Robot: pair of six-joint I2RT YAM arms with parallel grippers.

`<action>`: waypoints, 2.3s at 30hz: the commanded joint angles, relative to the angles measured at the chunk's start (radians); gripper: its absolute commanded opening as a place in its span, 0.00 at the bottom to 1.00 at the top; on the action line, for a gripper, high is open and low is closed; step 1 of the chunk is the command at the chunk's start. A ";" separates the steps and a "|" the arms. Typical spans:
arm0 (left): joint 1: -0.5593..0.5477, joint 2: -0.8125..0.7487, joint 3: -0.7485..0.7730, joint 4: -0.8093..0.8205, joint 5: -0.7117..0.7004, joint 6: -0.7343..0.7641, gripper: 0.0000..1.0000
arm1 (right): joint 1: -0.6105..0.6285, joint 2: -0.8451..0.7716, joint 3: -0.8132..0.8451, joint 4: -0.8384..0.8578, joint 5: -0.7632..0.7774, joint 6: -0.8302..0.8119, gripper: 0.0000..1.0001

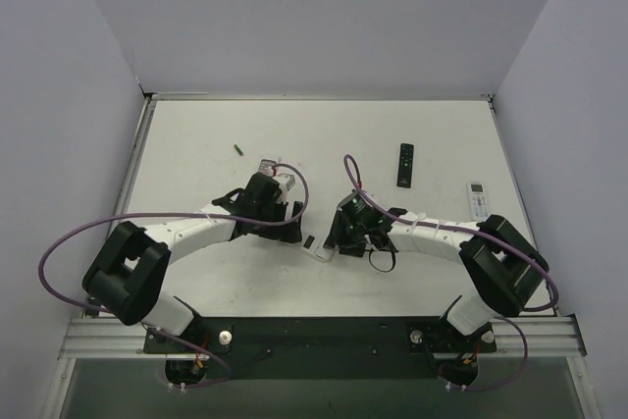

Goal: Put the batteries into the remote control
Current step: Load the battery cover into the remote control.

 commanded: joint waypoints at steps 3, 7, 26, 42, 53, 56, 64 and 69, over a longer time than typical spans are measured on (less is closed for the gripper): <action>0.005 0.028 0.013 0.053 0.073 0.009 0.91 | 0.012 0.033 0.029 -0.018 0.024 0.027 0.42; 0.005 0.041 0.013 0.056 0.094 0.004 0.86 | 0.017 0.042 0.030 -0.015 0.016 0.034 0.40; 0.002 0.001 -0.101 0.135 0.162 -0.148 0.58 | 0.034 0.047 0.044 -0.067 0.008 0.052 0.33; -0.010 -0.015 -0.151 0.197 0.175 -0.259 0.56 | 0.004 0.085 0.044 -0.077 -0.093 0.061 0.24; -0.031 0.004 -0.185 0.227 0.174 -0.313 0.54 | -0.072 0.084 0.013 -0.071 -0.165 0.078 0.23; -0.031 0.002 -0.191 0.229 0.169 -0.325 0.54 | -0.089 0.071 -0.007 -0.069 -0.168 0.083 0.24; -0.057 0.010 -0.207 0.243 0.195 -0.352 0.54 | -0.124 0.088 -0.007 -0.075 -0.177 -0.012 0.23; -0.071 0.011 -0.197 0.241 0.188 -0.349 0.54 | -0.126 0.085 -0.002 -0.084 -0.199 0.011 0.24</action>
